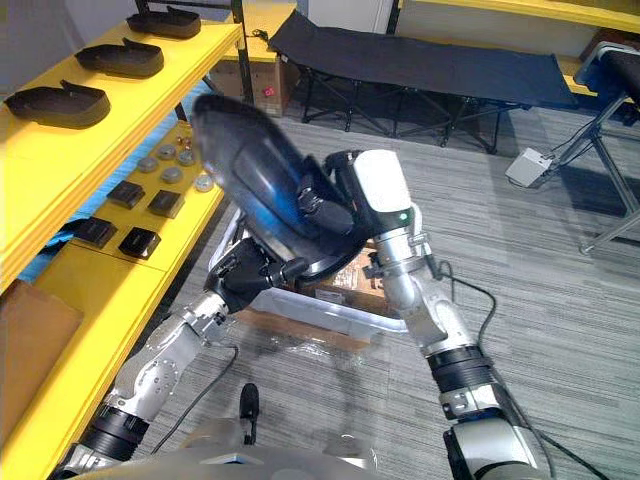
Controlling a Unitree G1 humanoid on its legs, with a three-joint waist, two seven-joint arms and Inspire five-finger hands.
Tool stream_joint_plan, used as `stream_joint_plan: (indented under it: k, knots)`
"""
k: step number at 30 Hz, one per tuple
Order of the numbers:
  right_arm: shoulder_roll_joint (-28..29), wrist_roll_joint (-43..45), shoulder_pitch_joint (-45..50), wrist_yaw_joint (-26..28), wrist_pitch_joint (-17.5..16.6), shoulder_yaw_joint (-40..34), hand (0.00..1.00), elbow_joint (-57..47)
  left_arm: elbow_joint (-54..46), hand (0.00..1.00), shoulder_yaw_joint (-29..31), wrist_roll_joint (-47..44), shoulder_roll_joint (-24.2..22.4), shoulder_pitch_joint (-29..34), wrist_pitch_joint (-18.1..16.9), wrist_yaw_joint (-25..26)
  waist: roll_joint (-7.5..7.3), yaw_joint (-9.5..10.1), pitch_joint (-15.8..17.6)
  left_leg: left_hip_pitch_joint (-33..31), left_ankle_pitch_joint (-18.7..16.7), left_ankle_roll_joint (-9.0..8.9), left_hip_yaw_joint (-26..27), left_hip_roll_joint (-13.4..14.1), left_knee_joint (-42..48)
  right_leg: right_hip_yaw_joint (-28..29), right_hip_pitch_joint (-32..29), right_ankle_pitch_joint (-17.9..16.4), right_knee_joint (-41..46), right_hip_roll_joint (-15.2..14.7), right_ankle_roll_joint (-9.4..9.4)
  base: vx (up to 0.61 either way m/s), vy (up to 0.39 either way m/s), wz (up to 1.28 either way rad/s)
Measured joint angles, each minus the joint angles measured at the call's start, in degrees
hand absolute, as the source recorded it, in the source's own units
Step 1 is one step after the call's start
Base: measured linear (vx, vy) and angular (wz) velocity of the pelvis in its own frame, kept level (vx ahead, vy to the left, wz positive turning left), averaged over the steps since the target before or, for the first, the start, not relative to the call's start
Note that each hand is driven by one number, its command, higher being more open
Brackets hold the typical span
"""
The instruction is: Walk over and take three plastic housings, then place them on the shelf
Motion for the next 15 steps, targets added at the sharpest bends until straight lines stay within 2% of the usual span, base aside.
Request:
stream_joint_plan:
  k: [6,7,12,15]
  knots:
    - [3.1,4.6,2.7,1.4,0.4,1.7,0.00,0.2,0.0,1.00,-1.2,-2.4,-0.4,0.1,-0.8,3.4,0.11,0.27,-0.1,-0.9,0.6,0.37,0.3,-0.1,0.0,-0.2,-0.5,0.5,-0.3,0.0,-0.02,-0.04,0.001,0.04]
    - [3.4,5.1,3.1,1.4,0.5,1.7,0.00,0.2,0.0,0.00,-1.2,-3.3,-0.5,0.1,-0.8,3.7,0.11,0.30,-0.1,-1.0,0.6,0.38,0.3,-0.1,0.0,-0.1,-0.7,0.6,-0.3,0.0,-0.02,0.00,0.000,0.00]
    - [7.8,9.0,7.9,0.6,3.0,1.8,0.00,0.3,0.0,0.00,-1.5,-15.1,-1.6,0.5,-1.7,7.5,0.13,0.26,-0.4,-1.1,1.1,0.89,0.4,-0.2,0.0,0.0,-0.5,1.1,-0.9,0.0,0.12,0.00,0.000,0.00]
    - [8.8,10.0,10.6,-0.5,4.1,3.0,0.00,0.5,0.0,0.00,-1.5,-17.8,-2.9,0.9,-3.5,8.8,0.17,0.27,-0.4,-1.0,1.1,0.94,0.3,-0.2,0.0,0.0,-0.5,1.1,-0.9,0.0,0.11,0.00,0.000,0.00]
